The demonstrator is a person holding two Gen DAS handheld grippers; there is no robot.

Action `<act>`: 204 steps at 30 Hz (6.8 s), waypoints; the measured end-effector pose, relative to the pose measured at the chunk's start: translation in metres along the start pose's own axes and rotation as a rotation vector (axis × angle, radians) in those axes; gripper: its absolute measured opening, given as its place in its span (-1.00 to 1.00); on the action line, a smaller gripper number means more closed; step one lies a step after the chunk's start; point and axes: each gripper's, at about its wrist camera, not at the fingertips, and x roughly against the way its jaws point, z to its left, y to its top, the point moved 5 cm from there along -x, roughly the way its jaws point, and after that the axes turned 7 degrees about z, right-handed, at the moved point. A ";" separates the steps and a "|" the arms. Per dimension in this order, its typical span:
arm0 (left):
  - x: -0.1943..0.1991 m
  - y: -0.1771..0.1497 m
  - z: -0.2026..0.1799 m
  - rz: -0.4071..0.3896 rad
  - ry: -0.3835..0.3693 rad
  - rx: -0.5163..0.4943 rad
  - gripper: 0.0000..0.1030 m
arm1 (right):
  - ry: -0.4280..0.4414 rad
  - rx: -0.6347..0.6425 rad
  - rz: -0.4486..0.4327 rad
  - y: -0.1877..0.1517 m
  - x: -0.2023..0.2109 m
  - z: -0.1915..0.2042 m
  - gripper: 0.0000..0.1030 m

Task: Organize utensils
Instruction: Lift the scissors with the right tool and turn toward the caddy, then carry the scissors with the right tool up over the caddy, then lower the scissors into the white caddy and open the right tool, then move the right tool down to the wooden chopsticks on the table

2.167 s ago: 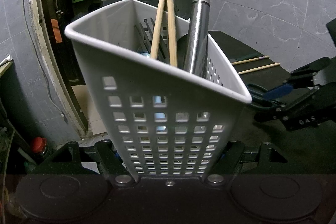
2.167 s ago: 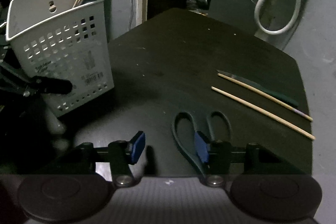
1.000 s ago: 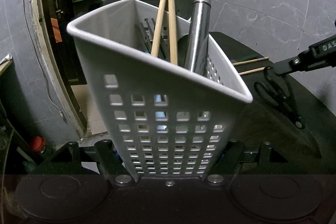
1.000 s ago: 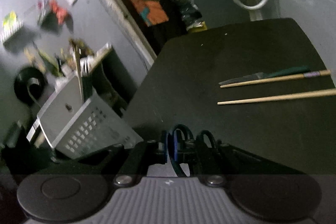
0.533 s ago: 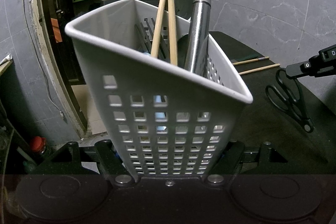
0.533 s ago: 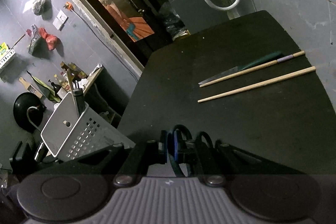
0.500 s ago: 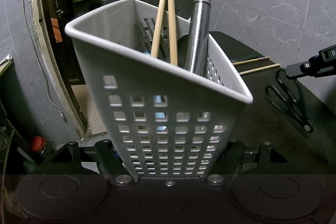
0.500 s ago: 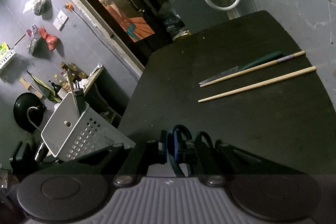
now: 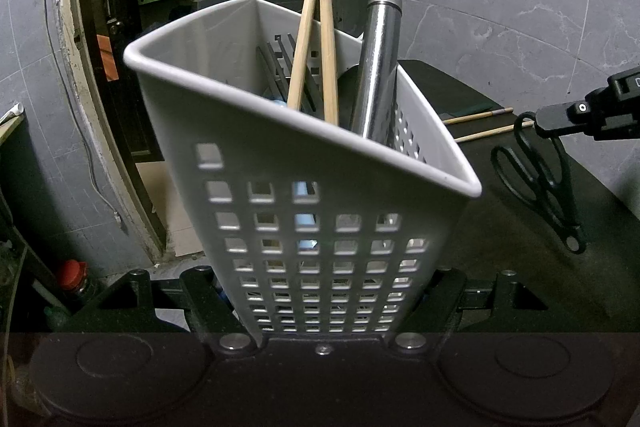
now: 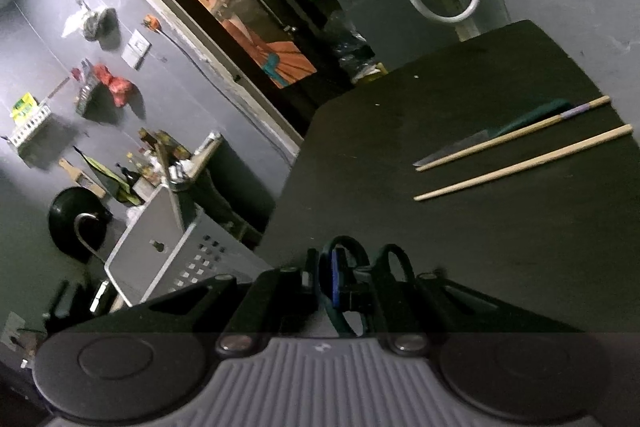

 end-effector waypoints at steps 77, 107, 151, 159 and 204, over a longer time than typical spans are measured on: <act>0.000 -0.005 0.002 -0.012 -0.003 0.014 0.47 | -0.056 0.463 -0.280 0.081 0.081 0.154 -0.85; 0.000 -0.006 0.002 -0.013 -0.005 0.017 0.47 | 0.140 0.569 -0.071 0.054 -0.026 0.233 -0.79; -0.003 -0.002 -0.002 0.012 0.010 0.008 0.47 | -0.597 -0.412 -0.206 0.025 -0.008 -0.064 1.00; -0.004 0.000 -0.001 0.021 0.006 0.007 0.47 | -0.676 -0.449 -0.259 0.055 -0.048 -0.102 0.99; -0.010 0.008 0.002 0.024 0.008 0.008 0.48 | -0.933 -0.356 -0.272 0.090 -0.084 -0.136 0.38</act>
